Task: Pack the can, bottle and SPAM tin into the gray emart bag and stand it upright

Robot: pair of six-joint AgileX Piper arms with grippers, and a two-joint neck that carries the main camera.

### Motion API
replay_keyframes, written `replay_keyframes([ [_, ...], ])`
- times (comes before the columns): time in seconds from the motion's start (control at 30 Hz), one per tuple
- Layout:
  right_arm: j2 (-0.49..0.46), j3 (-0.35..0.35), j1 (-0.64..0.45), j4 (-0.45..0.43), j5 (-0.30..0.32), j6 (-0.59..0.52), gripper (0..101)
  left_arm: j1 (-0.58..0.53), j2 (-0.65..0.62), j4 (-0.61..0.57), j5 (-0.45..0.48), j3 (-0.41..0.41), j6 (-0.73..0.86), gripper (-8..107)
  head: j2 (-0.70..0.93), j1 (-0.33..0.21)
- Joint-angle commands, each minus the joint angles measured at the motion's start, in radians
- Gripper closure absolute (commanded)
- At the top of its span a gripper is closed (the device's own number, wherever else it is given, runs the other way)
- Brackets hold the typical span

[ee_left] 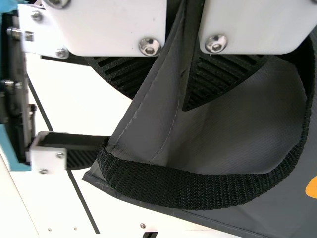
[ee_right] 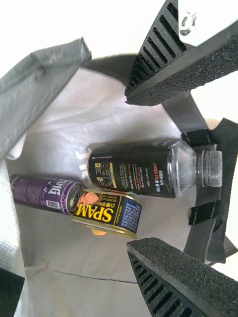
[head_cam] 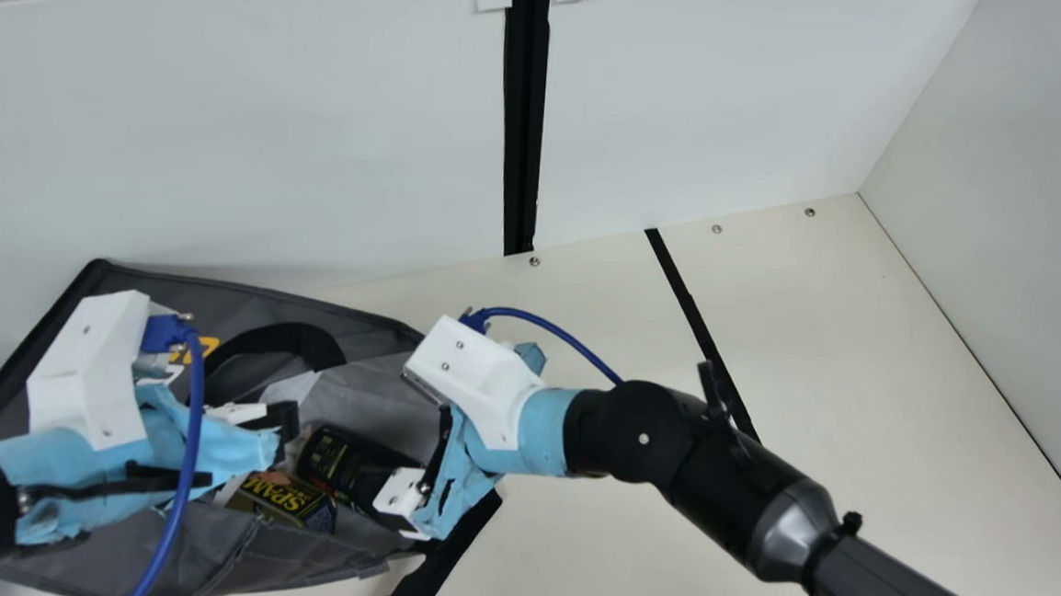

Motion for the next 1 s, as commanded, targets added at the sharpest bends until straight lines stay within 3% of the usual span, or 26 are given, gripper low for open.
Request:
replay_keyframes([
  [0.0, -0.015, 0.007, -0.013, 0.007, 0.014, -0.010, 6, 0.000, 0.000, 0.000, 0.000, 0.000, 0.000, 107, -0.002, -0.023],
  [0.97, -0.196, 0.075, -0.299, 0.047, 0.210, -0.167, 6, 0.000, 0.000, 0.000, 0.000, 0.000, 0.000, 107, -0.002, -0.023],
])
